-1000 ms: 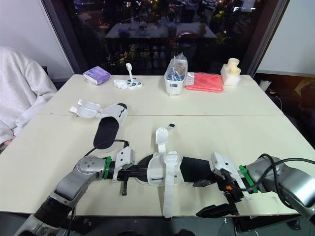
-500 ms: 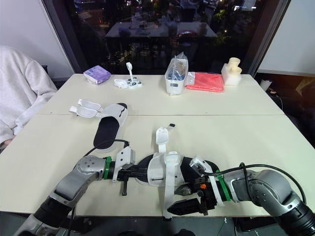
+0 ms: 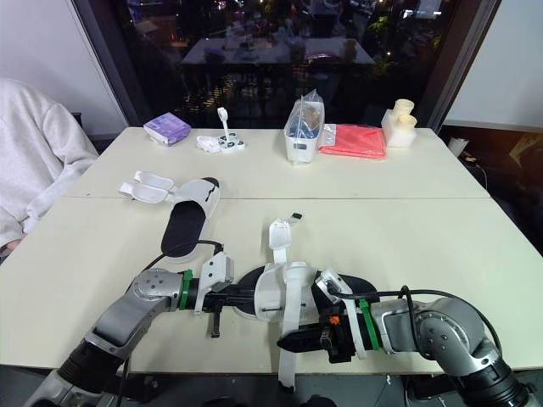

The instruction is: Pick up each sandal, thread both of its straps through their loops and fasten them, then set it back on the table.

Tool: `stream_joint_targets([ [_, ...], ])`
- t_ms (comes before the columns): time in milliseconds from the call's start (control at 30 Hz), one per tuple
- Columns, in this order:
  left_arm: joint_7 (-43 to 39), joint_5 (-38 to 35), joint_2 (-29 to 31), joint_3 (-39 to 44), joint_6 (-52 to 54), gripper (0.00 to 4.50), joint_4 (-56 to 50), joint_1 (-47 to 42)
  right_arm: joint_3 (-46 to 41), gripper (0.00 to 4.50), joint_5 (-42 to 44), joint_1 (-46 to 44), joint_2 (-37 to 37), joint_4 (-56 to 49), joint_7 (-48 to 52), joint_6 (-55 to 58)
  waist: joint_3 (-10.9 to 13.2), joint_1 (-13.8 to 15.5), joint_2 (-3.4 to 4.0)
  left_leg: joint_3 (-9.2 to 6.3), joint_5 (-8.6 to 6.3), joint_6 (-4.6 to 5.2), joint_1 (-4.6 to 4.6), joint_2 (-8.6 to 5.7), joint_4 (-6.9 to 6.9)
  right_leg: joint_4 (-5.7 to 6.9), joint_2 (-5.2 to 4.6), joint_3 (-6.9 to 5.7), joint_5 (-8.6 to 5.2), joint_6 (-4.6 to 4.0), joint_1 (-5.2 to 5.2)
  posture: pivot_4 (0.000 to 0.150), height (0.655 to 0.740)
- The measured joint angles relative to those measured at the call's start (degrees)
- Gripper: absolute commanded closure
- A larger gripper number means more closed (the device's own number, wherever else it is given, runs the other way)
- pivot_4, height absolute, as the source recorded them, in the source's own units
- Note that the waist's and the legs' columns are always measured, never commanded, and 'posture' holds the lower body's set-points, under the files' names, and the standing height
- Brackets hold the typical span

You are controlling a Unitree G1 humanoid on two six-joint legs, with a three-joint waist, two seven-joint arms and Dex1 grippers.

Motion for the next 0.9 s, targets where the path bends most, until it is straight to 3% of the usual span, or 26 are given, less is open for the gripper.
stream_joint_targets([
  [133, 0.14, -0.02, -0.13, 0.02, 0.4, 4.5, -0.1, 0.02, -2.54, 4.46, 3.83, -7.51, -2.55, 0.84, 0.22, 4.98, 0.0, -0.01, 0.0, 0.0, 0.0, 0.0, -0.01, 0.0, -0.01, 0.0, 0.0, 0.0, 0.0, 0.0, -0.02, 0.15, 0.74],
  [233, 0.28, 0.02, -0.26, -0.07, 0.56, 4.5, -0.1, -0.21, -2.44, 4.46, 5.17, -18.95, -3.28, 7.72, 1.71, 9.89, 0.01, -0.09, 0.01, 0.01, 0.0, 0.01, -0.04, -0.01, -0.01, 0.0, -0.01, 0.0, 0.02, -0.04, -0.07, 0.15, 0.74],
  [300, 0.3, 0.02, -0.59, -0.15, 0.57, 4.5, -0.11, -0.23, -3.13, 4.46, 5.17, -21.11, -3.69, 9.17, 2.03, 10.49, 0.0, 0.06, -0.01, -0.01, 0.0, 0.01, -0.04, -0.01, -0.07, -0.03, -0.01, -0.02, 0.01, -0.04, -0.07, 0.15, 0.74],
  [400, 0.37, 0.01, -0.69, -0.11, 0.53, 4.5, -0.09, -0.3, -0.11, 4.46, 1.44, -28.44, -0.99, 19.24, 3.95, 12.17, 0.0, -0.07, 0.0, -0.01, -0.01, 0.01, -0.22, -0.03, -0.1, -0.11, -0.01, -0.01, 0.02, -0.03, -0.22, 0.15, 0.74],
  [700, 0.67, 0.1, -0.81, -0.12, 0.2, 4.5, -0.08, -0.4, 6.16, 4.46, -10.25, -36.65, 3.55, 37.74, 10.57, 11.2, -0.01, -0.12, 0.01, -0.01, 0.0, 0.01, -0.43, -0.04, -0.07, -0.07, -0.02, -0.02, 0.03, -0.02, -0.42, 0.15, 0.74],
  [900, 0.74, 0.1, -0.83, -0.12, 0.03, 4.5, -0.1, -0.4, 10.1, 4.46, -15.98, -37.78, 3.66, 40.32, 16.51, 9.46, -0.01, -0.11, 0.01, -0.01, 0.0, 0.01, -0.49, -0.05, -0.07, -0.07, -0.02, -0.02, 0.04, -0.02, -0.49, 0.15, 0.74],
])
